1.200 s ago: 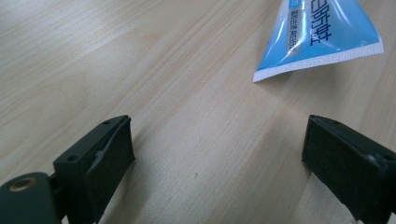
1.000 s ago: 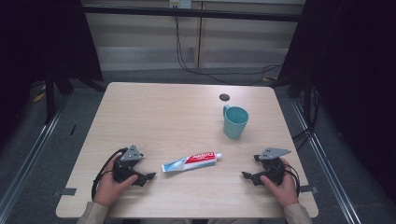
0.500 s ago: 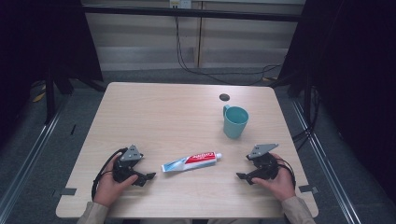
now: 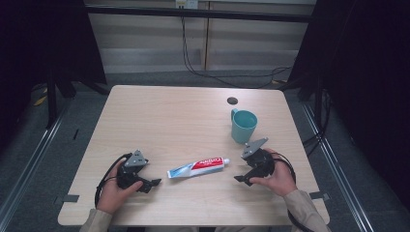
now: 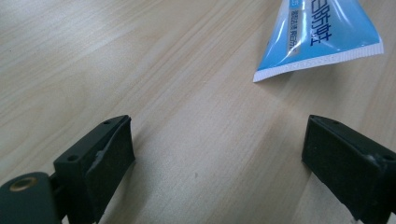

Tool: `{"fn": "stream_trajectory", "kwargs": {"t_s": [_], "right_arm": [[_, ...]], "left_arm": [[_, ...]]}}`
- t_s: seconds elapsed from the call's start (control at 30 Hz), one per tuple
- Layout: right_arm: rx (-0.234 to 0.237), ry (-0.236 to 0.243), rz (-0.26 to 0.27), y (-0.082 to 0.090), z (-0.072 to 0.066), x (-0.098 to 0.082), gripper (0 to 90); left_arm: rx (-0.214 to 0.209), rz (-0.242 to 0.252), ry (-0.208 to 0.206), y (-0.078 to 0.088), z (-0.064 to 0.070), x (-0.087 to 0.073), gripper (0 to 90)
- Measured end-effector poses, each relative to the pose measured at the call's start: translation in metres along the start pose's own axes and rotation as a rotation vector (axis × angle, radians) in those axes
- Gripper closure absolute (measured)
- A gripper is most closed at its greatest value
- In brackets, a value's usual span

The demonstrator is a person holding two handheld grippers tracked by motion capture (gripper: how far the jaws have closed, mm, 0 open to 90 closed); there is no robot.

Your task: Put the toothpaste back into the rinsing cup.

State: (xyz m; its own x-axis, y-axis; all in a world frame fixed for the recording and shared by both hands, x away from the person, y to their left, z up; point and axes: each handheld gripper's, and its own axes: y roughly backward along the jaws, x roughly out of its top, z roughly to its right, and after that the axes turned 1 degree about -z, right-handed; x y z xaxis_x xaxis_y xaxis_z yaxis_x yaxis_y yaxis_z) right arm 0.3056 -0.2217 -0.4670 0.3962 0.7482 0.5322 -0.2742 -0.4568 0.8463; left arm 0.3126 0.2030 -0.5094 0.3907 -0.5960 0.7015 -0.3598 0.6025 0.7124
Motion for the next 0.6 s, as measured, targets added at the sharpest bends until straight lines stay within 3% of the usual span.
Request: {"fn": "stream_trajectory", "kwargs": {"t_s": [0.27,0.6], "right_arm": [[0.019,0.073,-0.053,-0.004,-0.001,0.023,17.2],[0.023,0.122,-0.084,-0.009,-0.003,0.036,17.4]], "left_arm": [[0.001,0.0,0.0,0.0,0.0,0.0,8.5],[0.001,0.0,-0.001,0.0,0.0,0.0,8.5]]}}
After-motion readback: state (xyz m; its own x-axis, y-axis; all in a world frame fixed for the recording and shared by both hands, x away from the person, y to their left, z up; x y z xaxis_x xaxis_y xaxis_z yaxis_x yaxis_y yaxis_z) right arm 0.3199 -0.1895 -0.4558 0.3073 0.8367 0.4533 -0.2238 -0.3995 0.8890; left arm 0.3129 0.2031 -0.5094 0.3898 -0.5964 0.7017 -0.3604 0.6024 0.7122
